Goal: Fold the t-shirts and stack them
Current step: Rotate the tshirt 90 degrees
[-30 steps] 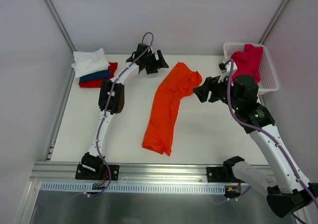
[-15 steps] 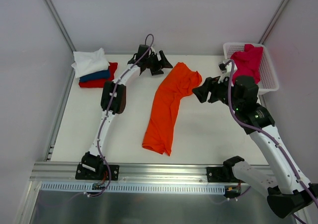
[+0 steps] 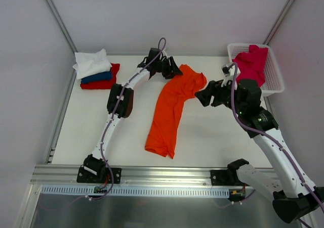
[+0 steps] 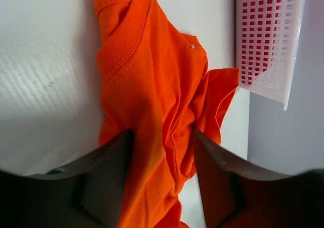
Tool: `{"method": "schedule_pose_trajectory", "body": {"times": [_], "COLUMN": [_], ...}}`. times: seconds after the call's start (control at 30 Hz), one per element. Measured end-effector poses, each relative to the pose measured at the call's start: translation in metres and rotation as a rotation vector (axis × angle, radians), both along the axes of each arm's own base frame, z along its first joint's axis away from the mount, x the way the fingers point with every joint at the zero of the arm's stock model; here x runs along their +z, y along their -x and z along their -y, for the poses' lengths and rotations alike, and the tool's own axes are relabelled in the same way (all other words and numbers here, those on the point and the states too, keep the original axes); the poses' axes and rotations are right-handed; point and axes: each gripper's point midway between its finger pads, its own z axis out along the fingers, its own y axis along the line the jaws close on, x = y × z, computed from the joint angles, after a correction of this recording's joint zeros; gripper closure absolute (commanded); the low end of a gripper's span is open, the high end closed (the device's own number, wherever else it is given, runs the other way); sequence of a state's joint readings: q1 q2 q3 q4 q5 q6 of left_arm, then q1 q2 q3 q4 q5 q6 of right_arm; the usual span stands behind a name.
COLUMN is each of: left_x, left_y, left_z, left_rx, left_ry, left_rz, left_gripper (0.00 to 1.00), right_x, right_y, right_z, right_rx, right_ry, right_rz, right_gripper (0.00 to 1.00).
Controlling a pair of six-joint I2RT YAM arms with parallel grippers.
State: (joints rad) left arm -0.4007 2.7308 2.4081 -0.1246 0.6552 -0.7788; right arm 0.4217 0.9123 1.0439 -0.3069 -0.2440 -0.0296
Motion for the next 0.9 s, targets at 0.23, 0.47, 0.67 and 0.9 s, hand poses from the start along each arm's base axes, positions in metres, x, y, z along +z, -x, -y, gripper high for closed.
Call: {"method": "schedule_pose_trajectory", "body": {"times": [0.23,0.47,0.67,0.9], "left_x": [-0.008,-0.024,-0.037,-0.037], "left_y": [0.009,0.007,0.004,-0.005], "left_z": [0.008,-0.002,-0.014,-0.046], "left_rx": [-0.021,0.014,0.055,0.134], "left_ry": [0.000,-0.016,-0.025,-0.055], "left_rz": [-0.013,-0.051,-0.072,-0.078], "left_gripper": [0.67,1.00,1.00,1.00], "right_x": [0.005,0.008,0.007,0.005], "right_y": [0.005,0.009,0.010,0.012], "right_z": [0.002,0.001,0.001,0.000], "right_rx": [-0.001,0.004,0.006,0.014], "right_ry": [-0.016,-0.026,-0.026,-0.027], "right_rz": [0.021,0.031,0.030,0.024], "right_gripper": [0.33,0.33,0.33,0.33]}}
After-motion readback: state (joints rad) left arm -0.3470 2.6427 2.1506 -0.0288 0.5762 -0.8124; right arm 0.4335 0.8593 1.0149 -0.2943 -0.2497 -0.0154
